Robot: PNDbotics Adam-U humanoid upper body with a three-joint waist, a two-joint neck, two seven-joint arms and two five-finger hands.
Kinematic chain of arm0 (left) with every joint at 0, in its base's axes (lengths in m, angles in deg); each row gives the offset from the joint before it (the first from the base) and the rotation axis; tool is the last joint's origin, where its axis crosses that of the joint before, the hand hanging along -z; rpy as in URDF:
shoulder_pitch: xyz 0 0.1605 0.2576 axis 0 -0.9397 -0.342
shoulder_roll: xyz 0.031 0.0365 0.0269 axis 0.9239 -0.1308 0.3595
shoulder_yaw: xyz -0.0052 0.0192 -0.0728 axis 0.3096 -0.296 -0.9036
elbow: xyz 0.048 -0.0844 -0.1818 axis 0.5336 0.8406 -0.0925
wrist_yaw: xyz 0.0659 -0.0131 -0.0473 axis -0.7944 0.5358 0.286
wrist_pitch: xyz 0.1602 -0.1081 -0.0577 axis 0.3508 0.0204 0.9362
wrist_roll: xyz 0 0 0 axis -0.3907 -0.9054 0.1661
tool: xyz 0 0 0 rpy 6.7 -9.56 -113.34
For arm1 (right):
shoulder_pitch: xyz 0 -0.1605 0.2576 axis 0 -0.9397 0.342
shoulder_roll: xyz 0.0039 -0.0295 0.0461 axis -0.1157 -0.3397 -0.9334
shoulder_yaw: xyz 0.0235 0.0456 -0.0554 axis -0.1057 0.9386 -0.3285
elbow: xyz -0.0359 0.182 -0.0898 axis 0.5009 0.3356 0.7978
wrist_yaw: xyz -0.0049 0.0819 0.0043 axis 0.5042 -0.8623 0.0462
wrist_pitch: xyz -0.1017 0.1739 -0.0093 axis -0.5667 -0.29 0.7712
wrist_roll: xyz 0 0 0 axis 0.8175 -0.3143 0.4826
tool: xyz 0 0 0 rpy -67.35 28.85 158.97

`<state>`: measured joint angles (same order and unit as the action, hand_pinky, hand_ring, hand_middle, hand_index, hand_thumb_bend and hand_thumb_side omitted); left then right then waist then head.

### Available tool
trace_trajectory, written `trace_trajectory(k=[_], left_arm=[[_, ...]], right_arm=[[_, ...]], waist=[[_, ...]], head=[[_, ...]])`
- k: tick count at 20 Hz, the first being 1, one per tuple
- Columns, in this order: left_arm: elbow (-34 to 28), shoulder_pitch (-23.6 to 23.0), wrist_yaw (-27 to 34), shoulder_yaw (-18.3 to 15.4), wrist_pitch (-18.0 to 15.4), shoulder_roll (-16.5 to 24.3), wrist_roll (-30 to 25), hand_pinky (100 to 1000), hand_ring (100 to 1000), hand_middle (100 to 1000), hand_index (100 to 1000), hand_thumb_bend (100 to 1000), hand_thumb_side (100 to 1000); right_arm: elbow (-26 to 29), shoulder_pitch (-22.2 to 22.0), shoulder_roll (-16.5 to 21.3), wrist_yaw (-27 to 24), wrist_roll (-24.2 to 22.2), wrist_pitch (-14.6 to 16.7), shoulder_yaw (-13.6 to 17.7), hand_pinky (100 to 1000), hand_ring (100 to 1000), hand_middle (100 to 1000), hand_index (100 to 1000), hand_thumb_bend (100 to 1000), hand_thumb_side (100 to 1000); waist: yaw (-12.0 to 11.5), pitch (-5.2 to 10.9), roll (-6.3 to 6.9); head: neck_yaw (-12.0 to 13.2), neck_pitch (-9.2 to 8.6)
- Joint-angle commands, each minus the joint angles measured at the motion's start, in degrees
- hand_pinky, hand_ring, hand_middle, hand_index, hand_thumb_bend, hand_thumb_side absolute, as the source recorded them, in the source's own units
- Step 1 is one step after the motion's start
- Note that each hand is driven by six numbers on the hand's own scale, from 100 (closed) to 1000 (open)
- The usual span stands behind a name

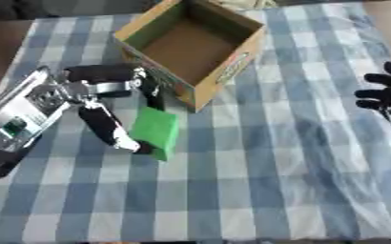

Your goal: Pick up objects on the table and place them in the box.

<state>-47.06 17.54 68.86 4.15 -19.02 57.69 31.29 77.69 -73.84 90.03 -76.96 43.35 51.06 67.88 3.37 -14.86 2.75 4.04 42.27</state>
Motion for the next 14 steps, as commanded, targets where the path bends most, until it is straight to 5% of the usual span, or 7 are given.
trace_trajectory(k=[1,8,14], left_arm=[[-1.87,2.07,-0.04,-3.44,1.13,2.54,1.83,734,621,437,620,487,315],[4.68,7.88,-3.43,-6.25,2.27,0.26,5.09,731,619,442,623,511,283],[18.33,14.56,-10.07,-7.59,0.98,-5.73,7.92,728,618,466,632,520,280]], right_arm=[[0.53,0.18,0.88,0.22,0.15,0.11,0.39,757,757,817,967,100,606],[0.42,-0.19,0.94,0.17,0.02,0.08,0.24,757,757,817,967,100,608],[0.28,-0.35,0.95,0.0,-0.48,0.09,-0.26,757,757,817,967,100,610]], waist=[[-0.1,1.01,0.0],[0.38,1.36,0.11],[0.85,1.61,0.09]], head=[[-0.14,-0.02],[-0.3,-0.02],[-0.55,-0.08]])
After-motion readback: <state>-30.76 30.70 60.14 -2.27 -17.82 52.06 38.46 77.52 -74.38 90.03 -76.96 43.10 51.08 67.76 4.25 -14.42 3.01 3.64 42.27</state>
